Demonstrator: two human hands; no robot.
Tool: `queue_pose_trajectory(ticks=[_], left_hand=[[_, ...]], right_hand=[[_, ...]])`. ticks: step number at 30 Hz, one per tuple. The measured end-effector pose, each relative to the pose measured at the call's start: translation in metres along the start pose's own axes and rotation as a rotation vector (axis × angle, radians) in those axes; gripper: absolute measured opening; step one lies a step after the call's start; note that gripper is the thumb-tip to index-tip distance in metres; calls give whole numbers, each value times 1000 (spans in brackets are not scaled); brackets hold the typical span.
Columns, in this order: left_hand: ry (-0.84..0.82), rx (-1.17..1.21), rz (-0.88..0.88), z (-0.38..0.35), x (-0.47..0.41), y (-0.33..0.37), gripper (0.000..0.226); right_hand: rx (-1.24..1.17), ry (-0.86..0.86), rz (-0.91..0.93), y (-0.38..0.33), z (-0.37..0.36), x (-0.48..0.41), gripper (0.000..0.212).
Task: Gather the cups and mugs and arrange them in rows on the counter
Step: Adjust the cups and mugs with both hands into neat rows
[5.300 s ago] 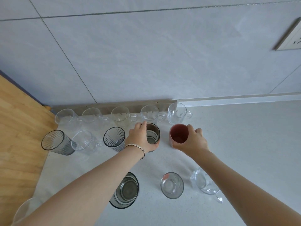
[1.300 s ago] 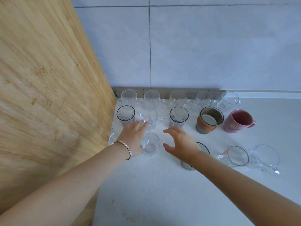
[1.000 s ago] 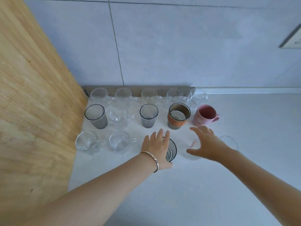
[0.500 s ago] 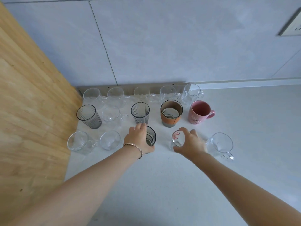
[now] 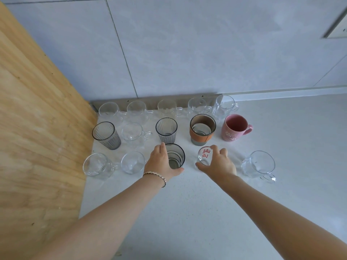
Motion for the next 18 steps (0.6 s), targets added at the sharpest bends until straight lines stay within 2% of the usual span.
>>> queue_pose_trajectory(ticks=[2, 4, 8, 11, 12, 14, 16, 18], left_hand=[[-8, -106, -29, 2, 1, 5, 107], [89, -252, -181, 3, 3, 15, 99], [245, -349, -673, -7, 15, 50, 45], [99, -329, -887, -18, 30, 77, 18], [16, -329, -885, -22, 34, 85, 13], [-138, -402, -740, -33, 37, 94, 24], [-290, -474, -570, -42, 37, 99, 30], [-345, -475, -455, -48, 36, 102, 33]], right_hand=[[33, -32, -14, 2, 0, 3, 97], [89, -68, -42, 10, 3, 7, 103], [132, -81, -92, 46, 17, 20, 66], [94, 8, -78, 79, 37, 27, 49], [78, 47, -71, 90, 45, 27, 47], [57, 103, -72, 112, 62, 24, 49], [70, 118, -92, 130, 76, 16, 59], [95, 84, -118, 143, 84, 5, 74]])
Point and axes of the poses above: each hand's wrist, its own x-axis away from the middle knuckle, its own z-axis out of the back of the hand, y = z × x, the point moved 3 cm from there along -x, towards the middle knuckle, and after that the axes turned 8 degrees about -z, right-handed, at the moved point
